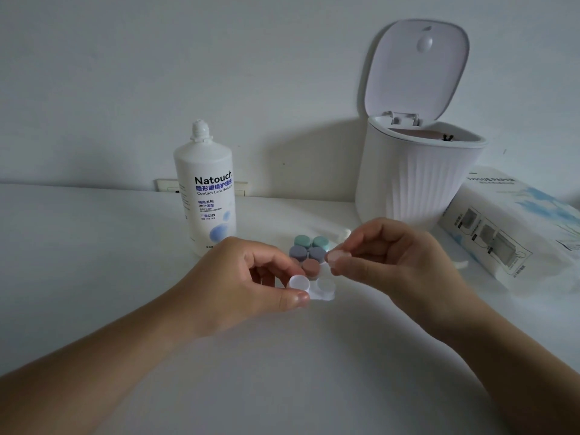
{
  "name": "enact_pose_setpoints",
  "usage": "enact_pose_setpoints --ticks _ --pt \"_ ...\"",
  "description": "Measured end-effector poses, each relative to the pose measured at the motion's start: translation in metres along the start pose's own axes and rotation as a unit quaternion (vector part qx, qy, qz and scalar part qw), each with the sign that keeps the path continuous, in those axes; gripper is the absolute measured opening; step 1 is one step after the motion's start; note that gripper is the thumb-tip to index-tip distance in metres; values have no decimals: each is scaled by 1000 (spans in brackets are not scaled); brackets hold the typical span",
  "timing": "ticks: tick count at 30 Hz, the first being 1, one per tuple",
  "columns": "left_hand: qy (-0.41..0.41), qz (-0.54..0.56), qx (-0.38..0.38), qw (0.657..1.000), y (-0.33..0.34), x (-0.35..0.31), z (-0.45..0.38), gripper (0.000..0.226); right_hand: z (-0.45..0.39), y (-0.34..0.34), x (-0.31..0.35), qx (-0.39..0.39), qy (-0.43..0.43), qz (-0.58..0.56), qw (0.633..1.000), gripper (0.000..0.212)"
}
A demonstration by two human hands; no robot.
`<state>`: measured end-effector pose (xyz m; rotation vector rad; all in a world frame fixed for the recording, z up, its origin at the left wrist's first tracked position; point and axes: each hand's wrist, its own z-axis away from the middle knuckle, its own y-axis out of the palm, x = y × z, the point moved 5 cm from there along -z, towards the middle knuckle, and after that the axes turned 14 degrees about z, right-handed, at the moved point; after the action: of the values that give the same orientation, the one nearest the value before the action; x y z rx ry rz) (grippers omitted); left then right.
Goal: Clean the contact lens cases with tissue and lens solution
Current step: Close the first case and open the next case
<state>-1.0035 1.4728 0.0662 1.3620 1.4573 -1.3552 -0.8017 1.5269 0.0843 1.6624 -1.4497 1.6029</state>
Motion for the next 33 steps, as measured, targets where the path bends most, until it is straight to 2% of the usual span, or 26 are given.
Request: enact_pose_setpoints --ticks 3,6,9,17,24,33 --pt "0 -8 -15 1000 -1 -1 1 24 4 4 5 1 -27 72 997 31" --pt "1 -2 -22 1000 -1 -2 1 25 7 7 7 11 -52 133 990 24" --pt "1 2 -20 1000 -2 -2 1 28 9 10 10 30 -71 154 985 15" --pt "-13 13 -9 1000 -2 0 0 27 10 14 7 57 -78 206 974 19" --pt "-12 33 -6 999 -1 0 -1 30 12 14 9 51 -91 242 965 19" --pt "-19 47 1 999 0 2 -1 21 11 14 12 28 -99 278 955 20"
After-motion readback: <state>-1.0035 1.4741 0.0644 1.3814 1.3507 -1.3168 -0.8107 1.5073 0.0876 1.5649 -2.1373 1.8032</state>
